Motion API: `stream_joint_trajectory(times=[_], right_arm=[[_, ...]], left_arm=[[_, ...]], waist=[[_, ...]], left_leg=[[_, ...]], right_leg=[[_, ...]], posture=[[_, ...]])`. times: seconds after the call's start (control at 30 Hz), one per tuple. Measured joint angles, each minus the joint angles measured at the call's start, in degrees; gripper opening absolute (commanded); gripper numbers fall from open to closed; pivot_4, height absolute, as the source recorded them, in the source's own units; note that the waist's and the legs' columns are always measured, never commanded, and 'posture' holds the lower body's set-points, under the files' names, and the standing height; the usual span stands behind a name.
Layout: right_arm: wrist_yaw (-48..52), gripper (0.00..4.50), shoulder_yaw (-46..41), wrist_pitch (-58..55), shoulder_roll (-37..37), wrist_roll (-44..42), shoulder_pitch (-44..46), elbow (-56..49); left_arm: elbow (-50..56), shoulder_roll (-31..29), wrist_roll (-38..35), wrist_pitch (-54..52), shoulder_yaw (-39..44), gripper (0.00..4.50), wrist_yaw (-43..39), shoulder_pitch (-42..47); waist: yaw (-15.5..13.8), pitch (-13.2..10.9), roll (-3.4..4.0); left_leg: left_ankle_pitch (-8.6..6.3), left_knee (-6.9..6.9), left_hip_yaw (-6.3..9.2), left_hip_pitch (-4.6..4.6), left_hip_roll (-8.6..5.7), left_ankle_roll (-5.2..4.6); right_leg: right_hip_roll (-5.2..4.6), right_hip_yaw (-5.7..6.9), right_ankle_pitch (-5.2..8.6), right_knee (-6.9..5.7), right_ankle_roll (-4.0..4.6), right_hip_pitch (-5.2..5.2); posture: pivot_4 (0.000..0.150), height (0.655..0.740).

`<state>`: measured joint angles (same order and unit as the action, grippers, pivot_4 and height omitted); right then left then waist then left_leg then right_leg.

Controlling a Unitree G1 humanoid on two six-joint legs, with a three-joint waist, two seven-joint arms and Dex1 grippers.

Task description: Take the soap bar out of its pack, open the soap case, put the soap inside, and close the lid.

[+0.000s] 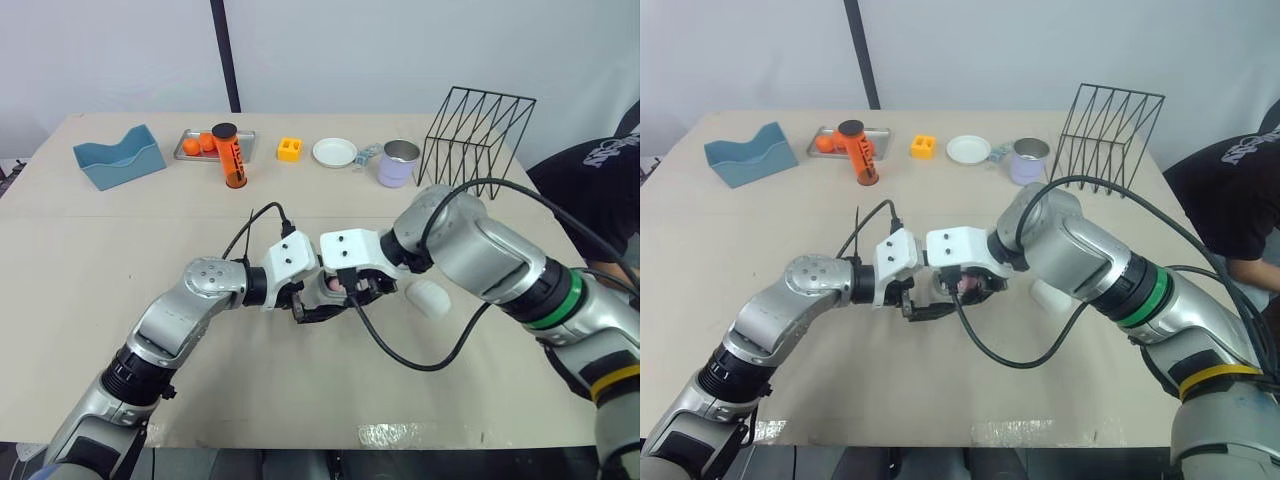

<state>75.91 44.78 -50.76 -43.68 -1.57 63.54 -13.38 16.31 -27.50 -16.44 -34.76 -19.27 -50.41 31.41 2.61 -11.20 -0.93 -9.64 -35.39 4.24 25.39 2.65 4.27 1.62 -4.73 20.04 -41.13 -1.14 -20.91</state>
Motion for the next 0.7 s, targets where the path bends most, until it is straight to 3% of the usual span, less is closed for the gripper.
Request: stream_joint_trajectory(times=[0.07,0.2,0.33,0.37,0.7], right_arm=[[0.0,2.01,0.0,0.0,0.1,0.0,0.0,0.0],[-0.2,2.01,-0.1,0.0,0.2,0.4,0.0,0.0],[0.0,2.01,-0.2,0.0,0.1,0.9,-0.2,0.1],[0.3,2.01,-0.2,0.0,0.0,0.9,-0.3,0.1],[0.3,2.01,-0.2,0.0,0.0,1.0,-0.3,0.1]], left_arm=[[0.0,0.0,0.1,0.0,0.0,4.49,0.0,0.0],[-0.1,0.2,0.2,0.1,-0.2,3.44,-0.2,0.0],[-0.6,0.0,0.7,0.7,-0.5,2.10,-0.6,0.0],[-0.6,-0.1,0.8,0.9,-0.7,1.98,-0.9,0.0],[-0.6,0.1,1.2,1.0,-0.7,1.95,-1.2,-0.1]], waist=[[0.0,0.0,0.00],[0.0,0.0,0.00],[0.0,0.0,0.00],[0.0,0.0,0.00],[0.0,0.0,0.00]], left_leg=[[0.00,0.00,0.01,0.00,0.00,0.00],[0.00,0.00,0.01,0.00,0.00,0.00],[0.00,-0.01,0.02,-0.01,0.00,0.00],[0.00,-0.01,0.02,-0.01,0.00,0.00],[0.00,-0.01,0.03,-0.01,0.00,0.00]], right_leg=[[0.00,0.00,0.00,0.00,0.00,0.00],[0.00,0.00,0.00,0.00,0.00,0.00],[0.00,0.01,0.00,-0.01,0.01,0.01],[0.00,0.02,0.00,-0.01,0.01,0.01],[0.00,0.02,0.00,-0.01,0.01,0.01]], posture=[[0.150,0.7400],[0.150,0.7400],[0.150,0.7400],[0.150,0.7400],[0.150,0.7400]])
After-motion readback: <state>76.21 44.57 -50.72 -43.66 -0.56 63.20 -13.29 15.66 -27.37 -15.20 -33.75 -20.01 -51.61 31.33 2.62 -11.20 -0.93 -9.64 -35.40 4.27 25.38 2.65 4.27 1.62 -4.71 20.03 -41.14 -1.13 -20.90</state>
